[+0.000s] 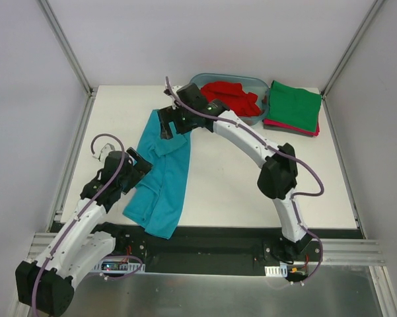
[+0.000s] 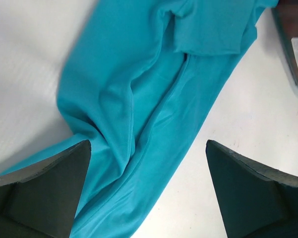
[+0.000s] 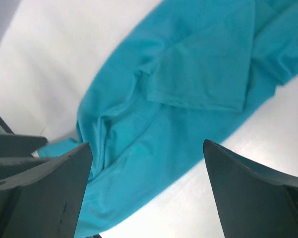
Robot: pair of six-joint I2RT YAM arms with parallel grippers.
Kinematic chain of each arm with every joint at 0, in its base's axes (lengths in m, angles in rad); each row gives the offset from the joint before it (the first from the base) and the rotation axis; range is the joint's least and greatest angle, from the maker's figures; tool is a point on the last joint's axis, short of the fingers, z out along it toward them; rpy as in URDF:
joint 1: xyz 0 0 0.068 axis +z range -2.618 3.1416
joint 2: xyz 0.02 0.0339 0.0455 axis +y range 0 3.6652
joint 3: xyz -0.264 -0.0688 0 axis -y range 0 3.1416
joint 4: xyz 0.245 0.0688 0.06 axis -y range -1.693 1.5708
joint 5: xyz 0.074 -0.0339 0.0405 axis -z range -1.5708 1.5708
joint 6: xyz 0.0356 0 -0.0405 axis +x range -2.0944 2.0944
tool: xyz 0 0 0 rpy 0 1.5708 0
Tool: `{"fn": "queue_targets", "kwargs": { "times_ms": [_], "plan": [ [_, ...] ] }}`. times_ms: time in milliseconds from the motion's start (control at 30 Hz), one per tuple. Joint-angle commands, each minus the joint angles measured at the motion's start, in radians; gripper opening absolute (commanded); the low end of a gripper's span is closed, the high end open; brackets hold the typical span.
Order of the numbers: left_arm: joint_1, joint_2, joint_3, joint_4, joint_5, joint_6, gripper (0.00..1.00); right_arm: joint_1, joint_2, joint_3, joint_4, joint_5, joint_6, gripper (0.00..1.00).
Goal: Fold and stack the t-shirts
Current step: Rotate the tshirt 110 degrees
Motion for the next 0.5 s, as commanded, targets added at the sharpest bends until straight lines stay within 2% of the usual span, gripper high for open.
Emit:
{"fn": "queue_targets", "kwargs": {
  "times_ms": [0,100,233,333,467],
  "plan": [
    [0.031,-0.031,0.083,-0.093,-0.133,0.075,0.99,0.026,-0.105,-0.124,-0.139,0.160,0.024,0.96],
    [0.110,0.000,0.146,-0.083,-0.125,0.159,0.99,0.093,-0.177,-0.295,-0.082,0.177,0.058,0.96],
    [0.290,0.153,0.286,-0.060,0.124,0.273,0.99,0.199,-0.266,-0.502,0.010,0.214,0.072,0.96],
    [0.302,0.334,0.379,0.032,0.292,0.300,0.99,0.288,-0.292,-0.574,0.074,0.202,0.060,0.96],
    [0.302,0.631,0.560,0.158,0.526,0.336,0.99,0.334,-0.245,-0.564,0.100,0.128,0.072,0.96]
  ]
}}
